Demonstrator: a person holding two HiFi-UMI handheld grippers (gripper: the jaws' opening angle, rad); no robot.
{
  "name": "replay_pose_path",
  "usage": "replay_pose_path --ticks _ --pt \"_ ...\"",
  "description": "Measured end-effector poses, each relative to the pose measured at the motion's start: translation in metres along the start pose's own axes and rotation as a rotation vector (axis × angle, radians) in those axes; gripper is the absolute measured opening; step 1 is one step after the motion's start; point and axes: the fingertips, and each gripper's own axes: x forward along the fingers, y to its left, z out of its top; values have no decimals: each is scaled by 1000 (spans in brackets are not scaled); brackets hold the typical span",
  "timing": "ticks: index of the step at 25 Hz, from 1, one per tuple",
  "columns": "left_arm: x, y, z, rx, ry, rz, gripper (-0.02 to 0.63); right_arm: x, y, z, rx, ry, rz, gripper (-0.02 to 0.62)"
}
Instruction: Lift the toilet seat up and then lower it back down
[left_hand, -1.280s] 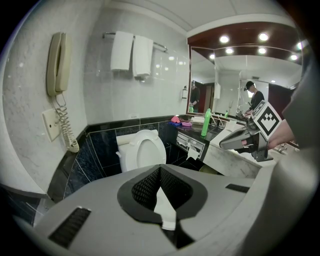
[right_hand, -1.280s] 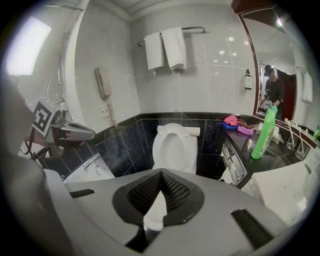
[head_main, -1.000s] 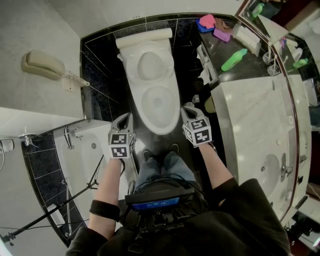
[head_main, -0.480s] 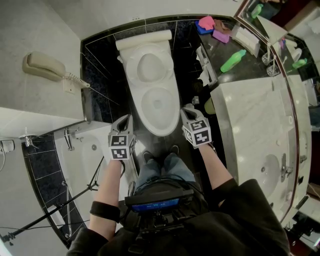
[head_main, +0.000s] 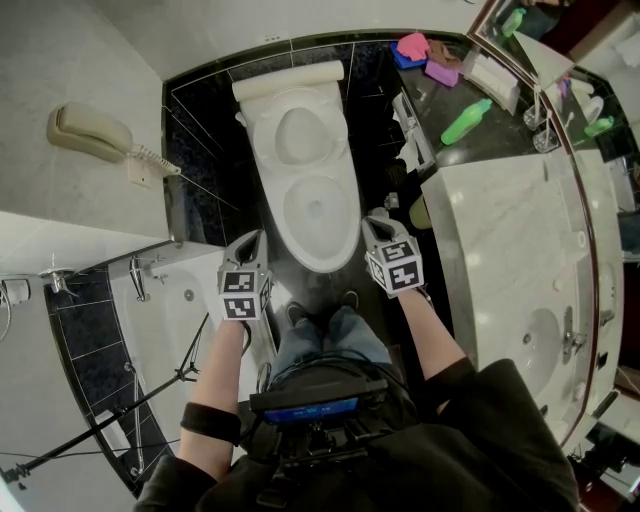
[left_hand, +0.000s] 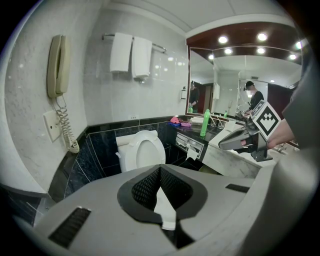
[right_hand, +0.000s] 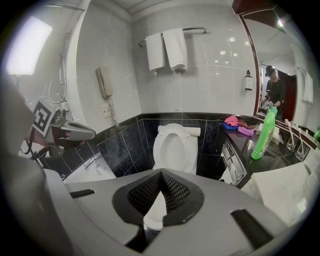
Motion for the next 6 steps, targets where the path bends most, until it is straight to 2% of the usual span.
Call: replay_pose_path --ticks 6 --pt "-3 -1 -1 -2 3 1 8 -1 2 0 0 1 4 0"
